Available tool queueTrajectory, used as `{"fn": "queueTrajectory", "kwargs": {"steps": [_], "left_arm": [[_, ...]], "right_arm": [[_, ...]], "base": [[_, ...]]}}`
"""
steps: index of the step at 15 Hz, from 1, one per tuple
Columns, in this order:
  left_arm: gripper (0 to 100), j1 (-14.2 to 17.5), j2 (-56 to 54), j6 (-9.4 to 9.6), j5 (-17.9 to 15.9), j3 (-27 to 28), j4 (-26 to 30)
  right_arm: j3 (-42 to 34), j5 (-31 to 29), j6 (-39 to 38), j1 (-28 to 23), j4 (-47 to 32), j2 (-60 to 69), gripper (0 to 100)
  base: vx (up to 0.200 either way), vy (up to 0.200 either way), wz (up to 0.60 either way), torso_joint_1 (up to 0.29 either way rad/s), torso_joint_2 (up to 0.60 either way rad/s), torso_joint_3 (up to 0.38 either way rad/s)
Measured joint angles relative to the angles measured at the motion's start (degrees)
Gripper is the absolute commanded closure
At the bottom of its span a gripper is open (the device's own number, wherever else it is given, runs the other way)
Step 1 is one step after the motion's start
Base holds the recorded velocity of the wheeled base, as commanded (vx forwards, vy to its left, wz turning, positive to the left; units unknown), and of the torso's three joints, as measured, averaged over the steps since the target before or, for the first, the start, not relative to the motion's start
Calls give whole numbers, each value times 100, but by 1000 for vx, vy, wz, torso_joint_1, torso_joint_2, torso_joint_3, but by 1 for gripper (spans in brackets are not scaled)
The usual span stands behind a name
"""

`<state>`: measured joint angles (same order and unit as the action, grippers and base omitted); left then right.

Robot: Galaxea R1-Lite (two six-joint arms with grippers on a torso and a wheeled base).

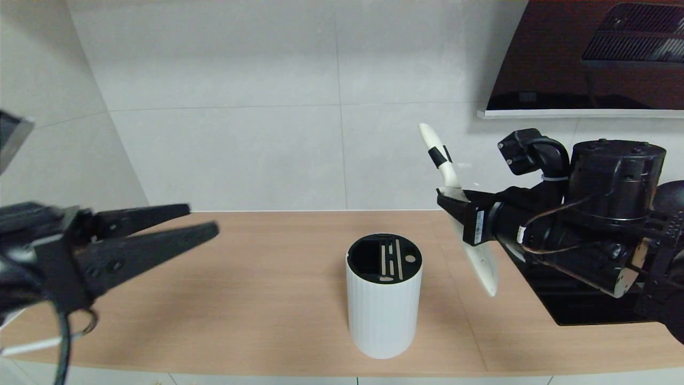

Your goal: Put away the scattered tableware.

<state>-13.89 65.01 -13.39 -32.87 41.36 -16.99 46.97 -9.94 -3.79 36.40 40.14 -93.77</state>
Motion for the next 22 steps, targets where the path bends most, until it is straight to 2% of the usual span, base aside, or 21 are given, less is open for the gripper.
{"fn": "queueTrajectory", "kwargs": {"steps": [2, 3, 4, 5, 7, 13, 15, 17, 22], "left_arm": [[0, -700, 845, -1774, 180, 74, -1735], [0, -975, 1182, -2291, 277, 37, -2392], [0, -1200, 1490, -2553, 421, -22, -2873], [0, -1356, 1798, -2644, 653, -84, -3189], [0, -1574, 2299, -2709, 1145, -149, -3706], [0, -2031, 2828, -2726, 1268, -176, -3886], [0, -2139, 2867, -2715, 1418, -176, -3900], [0, -2211, 2915, -2706, 1574, -154, -3895], [0, -2337, 3022, -2695, 1684, -154, -3903]], "right_arm": [[7, -119, -88, 282, 6, -5, 100], [7, -133, -107, 411, 9, -2, 100], [5, -155, -113, 541, 17, -2, 100], [-9, -207, -160, 690, 15, 0, 100], [-30, -297, -285, 944, 17, -2, 100], [-76, -297, -557, 1477, 6, -55, 100], [-76, -293, -608, 1547, 0, -112, 100], [-83, -290, -709, 1707, 0, -140, 100], [-116, -290, -822, 1971, 0, -144, 100]], "base": [[0, 0, 0, 0, 0, 0], [0, 0, 0, 0, 0, 0], [0, 0, 0, 0, 0, 0], [0, 0, 0, 0, 0, 0], [0, 0, 0, 0, 0, 0], [0, 0, 0, 0, 0, 0], [0, 0, 0, 0, 0, 0], [0, 0, 0, 0, 0, 0], [0, 0, 0, 0, 0, 0]]}}
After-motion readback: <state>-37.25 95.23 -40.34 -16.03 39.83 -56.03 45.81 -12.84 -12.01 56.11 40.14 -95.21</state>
